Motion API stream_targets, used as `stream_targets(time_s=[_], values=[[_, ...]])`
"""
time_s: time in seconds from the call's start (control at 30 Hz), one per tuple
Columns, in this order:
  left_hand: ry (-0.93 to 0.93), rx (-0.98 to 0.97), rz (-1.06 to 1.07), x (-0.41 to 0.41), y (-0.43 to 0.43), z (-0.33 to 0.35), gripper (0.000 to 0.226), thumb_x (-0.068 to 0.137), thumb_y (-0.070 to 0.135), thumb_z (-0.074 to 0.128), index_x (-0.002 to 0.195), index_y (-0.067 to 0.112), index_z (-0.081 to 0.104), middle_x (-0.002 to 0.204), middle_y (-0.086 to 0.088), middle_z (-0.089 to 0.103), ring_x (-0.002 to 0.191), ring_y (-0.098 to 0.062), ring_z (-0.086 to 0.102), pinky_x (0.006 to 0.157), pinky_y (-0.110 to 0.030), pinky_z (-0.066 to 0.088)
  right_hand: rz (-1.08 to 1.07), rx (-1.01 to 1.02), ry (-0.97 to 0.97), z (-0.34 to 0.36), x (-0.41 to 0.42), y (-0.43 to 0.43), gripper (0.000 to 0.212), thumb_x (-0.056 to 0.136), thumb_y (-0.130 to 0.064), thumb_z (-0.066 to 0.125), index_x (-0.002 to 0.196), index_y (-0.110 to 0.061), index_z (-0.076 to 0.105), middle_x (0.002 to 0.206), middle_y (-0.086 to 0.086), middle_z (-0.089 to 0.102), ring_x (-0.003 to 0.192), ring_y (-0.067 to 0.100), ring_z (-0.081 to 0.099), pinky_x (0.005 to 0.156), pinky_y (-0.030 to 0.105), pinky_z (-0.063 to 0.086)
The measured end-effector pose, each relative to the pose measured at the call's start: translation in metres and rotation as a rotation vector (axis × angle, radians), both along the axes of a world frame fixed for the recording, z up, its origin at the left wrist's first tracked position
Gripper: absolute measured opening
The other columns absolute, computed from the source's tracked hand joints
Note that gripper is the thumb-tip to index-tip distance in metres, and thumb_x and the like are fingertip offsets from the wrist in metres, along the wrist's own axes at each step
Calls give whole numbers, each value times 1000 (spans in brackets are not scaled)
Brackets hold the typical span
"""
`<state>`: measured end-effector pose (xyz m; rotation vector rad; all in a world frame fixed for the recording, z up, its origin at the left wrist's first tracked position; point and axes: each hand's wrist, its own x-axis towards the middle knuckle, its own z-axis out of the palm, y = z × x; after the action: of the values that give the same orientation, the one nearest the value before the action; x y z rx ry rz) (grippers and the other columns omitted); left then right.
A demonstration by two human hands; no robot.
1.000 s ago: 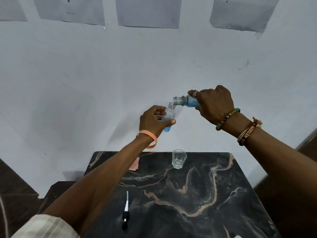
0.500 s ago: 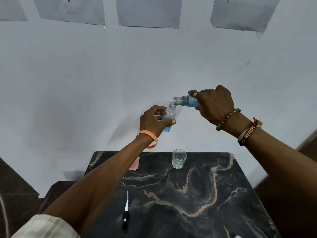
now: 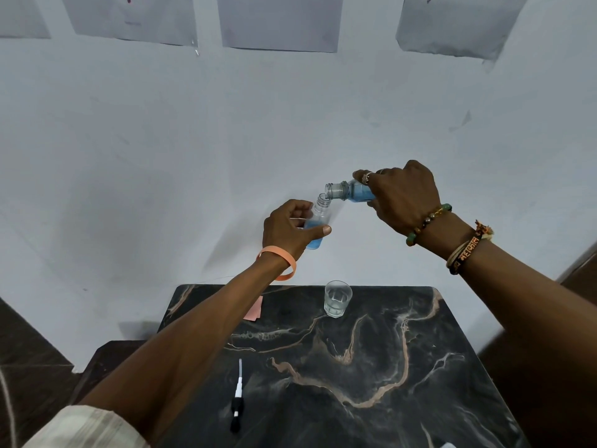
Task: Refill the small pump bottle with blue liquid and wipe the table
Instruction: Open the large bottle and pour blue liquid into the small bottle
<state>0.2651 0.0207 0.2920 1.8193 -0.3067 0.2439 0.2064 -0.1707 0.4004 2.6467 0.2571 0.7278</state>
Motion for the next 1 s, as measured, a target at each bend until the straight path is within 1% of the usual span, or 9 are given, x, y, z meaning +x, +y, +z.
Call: stream_targets(time_s=[0.27, 0.47, 0.6, 0.7, 1.0], values=[[1, 2, 7, 0, 1, 0, 48, 63, 38, 86, 101, 29, 58, 97, 10, 64, 86, -13, 65, 67, -10, 47, 3, 3, -5, 2, 0, 1, 45, 91, -24, 57, 135, -27, 48, 106, 3, 69, 88, 32, 63, 78, 35, 34], [3, 5, 10, 0, 2, -1, 49, 64, 38, 86, 104, 26, 60, 107, 2, 69, 88, -14, 65, 70, -12, 49, 0, -4, 0, 1, 0, 1, 46, 91, -25, 57, 136, -27, 47, 109, 3, 68, 89, 31, 63, 77, 35, 33], [6, 11, 15, -1, 2, -1, 51, 65, 37, 86, 107, 21, 62, 109, 0, 69, 88, -14, 64, 69, -11, 48, 8, 3, 0, 1, 0, 2, 45, 91, -24, 58, 135, -27, 48, 107, 3, 69, 88, 32, 64, 77, 34, 33], [9, 11, 17, -2, 2, 0, 51, 64, 36, 86, 106, 23, 61, 108, 2, 68, 87, -13, 64, 67, -8, 46, 2, -11, -3, 2, 0, 2, 44, 91, -25, 57, 134, -27, 48, 105, 2, 69, 86, 31, 64, 75, 34, 32], [13, 21, 20, -2, 3, 0, 52, 64, 37, 86, 108, 22, 61, 111, 0, 69, 87, -12, 64, 66, -7, 46, -2, -30, -3, 2, 0, 3, 44, 91, -25, 56, 135, -27, 47, 106, 2, 69, 88, 31, 64, 76, 34, 33]])
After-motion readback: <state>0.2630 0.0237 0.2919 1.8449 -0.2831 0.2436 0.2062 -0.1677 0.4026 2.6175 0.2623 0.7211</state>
